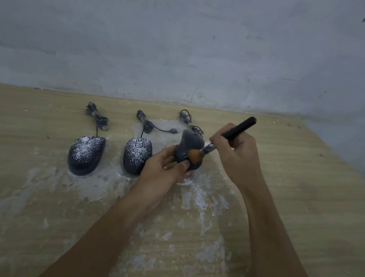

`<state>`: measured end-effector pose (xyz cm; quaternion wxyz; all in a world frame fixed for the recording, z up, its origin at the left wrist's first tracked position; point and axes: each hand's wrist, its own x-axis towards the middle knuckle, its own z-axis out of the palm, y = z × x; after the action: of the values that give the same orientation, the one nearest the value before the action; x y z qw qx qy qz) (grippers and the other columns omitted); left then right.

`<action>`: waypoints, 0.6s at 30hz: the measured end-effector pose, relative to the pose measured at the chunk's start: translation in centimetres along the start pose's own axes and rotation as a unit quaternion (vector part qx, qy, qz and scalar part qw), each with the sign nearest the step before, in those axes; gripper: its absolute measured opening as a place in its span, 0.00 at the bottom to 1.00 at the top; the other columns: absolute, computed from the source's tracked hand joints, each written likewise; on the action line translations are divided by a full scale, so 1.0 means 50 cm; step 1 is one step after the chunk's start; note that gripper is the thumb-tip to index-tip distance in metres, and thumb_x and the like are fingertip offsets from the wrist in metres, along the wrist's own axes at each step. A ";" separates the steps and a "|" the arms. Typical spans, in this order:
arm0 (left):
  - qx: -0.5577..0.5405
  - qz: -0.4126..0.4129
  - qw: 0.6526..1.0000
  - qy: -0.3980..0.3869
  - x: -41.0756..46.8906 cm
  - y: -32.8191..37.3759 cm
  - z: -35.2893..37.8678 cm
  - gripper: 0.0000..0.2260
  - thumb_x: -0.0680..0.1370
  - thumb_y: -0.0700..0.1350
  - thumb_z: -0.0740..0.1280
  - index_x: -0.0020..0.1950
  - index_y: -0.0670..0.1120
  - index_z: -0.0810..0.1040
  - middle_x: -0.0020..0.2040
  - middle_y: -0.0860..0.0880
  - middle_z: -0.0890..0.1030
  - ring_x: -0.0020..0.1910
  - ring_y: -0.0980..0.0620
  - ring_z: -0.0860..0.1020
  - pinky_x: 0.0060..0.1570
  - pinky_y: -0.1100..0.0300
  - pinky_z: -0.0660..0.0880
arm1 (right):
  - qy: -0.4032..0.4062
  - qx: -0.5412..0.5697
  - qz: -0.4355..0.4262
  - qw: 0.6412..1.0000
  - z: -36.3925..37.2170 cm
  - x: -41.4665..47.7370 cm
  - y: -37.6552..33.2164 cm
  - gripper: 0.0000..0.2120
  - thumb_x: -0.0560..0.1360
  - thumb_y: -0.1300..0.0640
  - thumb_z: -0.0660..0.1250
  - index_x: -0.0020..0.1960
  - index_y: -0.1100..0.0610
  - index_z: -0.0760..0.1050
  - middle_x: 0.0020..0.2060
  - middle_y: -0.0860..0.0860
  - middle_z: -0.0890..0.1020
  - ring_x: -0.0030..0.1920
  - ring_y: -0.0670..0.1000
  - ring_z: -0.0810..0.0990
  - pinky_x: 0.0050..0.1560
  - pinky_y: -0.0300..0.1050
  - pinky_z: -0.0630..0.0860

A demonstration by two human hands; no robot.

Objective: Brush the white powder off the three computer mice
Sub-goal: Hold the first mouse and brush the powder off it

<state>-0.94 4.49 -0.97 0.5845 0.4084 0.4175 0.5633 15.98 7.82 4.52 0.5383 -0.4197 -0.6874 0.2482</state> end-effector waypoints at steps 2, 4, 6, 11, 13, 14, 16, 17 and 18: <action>-0.019 -0.004 1.000 0.000 -0.001 0.003 0.000 0.16 0.78 0.33 0.68 0.63 0.47 0.78 0.57 0.48 0.85 0.56 0.49 0.84 0.53 0.57 0.81 | 0.025 0.022 0.005 0.999 -0.002 0.001 -0.001 0.07 0.76 0.57 0.65 0.41 0.54 0.78 0.28 0.48 0.74 0.30 0.45 0.70 0.31 0.40 0.66; -0.042 -0.013 0.999 0.002 -0.004 0.008 0.001 0.13 0.78 0.33 0.68 0.58 0.48 0.79 0.56 0.47 0.86 0.56 0.48 0.84 0.53 0.58 0.81 | 0.032 0.024 0.010 0.999 -0.005 0.002 -0.002 0.07 0.78 0.57 0.66 0.43 0.53 0.79 0.28 0.47 0.75 0.30 0.48 0.71 0.32 0.39 0.67; -0.070 -0.023 0.997 -0.002 -0.007 0.014 0.002 0.12 0.78 0.32 0.67 0.56 0.47 0.79 0.55 0.46 0.86 0.56 0.48 0.84 0.51 0.60 0.81 | 0.007 0.022 0.018 1.000 -0.005 -0.001 -0.003 0.07 0.76 0.57 0.65 0.41 0.55 0.79 0.28 0.50 0.74 0.30 0.51 0.70 0.31 0.41 0.67; -0.104 -0.037 0.994 0.006 -0.012 0.025 0.006 0.12 0.79 0.32 0.64 0.60 0.42 0.78 0.55 0.43 0.85 0.53 0.48 0.84 0.48 0.61 0.82 | 0.027 0.041 0.020 0.999 -0.004 -0.002 -0.006 0.07 0.78 0.56 0.65 0.42 0.53 0.79 0.30 0.48 0.77 0.33 0.52 0.74 0.34 0.45 0.71; -0.123 -0.049 0.991 0.006 -0.012 0.030 0.006 0.12 0.81 0.34 0.63 0.63 0.39 0.77 0.55 0.41 0.85 0.52 0.48 0.85 0.50 0.59 0.82 | -0.007 0.023 0.023 0.999 -0.004 -0.004 -0.004 0.07 0.76 0.54 0.66 0.42 0.53 0.80 0.29 0.51 0.76 0.31 0.54 0.73 0.32 0.47 0.70; -0.134 -0.058 0.989 0.008 -0.013 0.033 0.006 0.12 0.82 0.36 0.62 0.65 0.38 0.76 0.56 0.39 0.84 0.53 0.46 0.84 0.52 0.57 0.82 | -0.022 0.021 0.029 0.999 -0.004 -0.006 -0.003 0.08 0.74 0.52 0.65 0.40 0.54 0.79 0.28 0.52 0.74 0.30 0.52 0.71 0.30 0.45 0.68; -0.145 -0.068 0.987 0.019 -0.011 0.035 0.005 0.14 0.83 0.39 0.59 0.67 0.37 0.75 0.58 0.37 0.83 0.56 0.44 0.83 0.55 0.55 0.81 | -0.026 0.031 0.032 0.999 -0.005 -0.007 -0.003 0.09 0.72 0.52 0.65 0.39 0.57 0.77 0.28 0.51 0.73 0.30 0.46 0.69 0.31 0.39 0.66; -0.148 -0.070 0.986 0.024 -0.011 0.036 0.005 0.14 0.84 0.39 0.59 0.67 0.37 0.74 0.58 0.37 0.83 0.57 0.44 0.83 0.55 0.55 0.81 | -0.016 0.040 0.025 0.999 -0.004 -0.005 -0.005 0.08 0.74 0.54 0.65 0.39 0.56 0.78 0.28 0.48 0.74 0.31 0.45 0.70 0.32 0.37 0.67; -0.150 -0.070 0.986 0.027 -0.012 0.036 0.006 0.14 0.84 0.38 0.59 0.67 0.37 0.74 0.57 0.38 0.84 0.55 0.45 0.84 0.53 0.56 0.81 | -0.002 0.049 0.015 0.999 -0.003 -0.004 -0.007 0.06 0.76 0.56 0.66 0.41 0.55 0.79 0.29 0.45 0.76 0.32 0.44 0.73 0.34 0.37 0.69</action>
<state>-1.26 3.95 0.86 0.6652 0.2710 0.3716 0.5883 16.01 7.47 4.75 0.5530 -0.4029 -0.6691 0.2901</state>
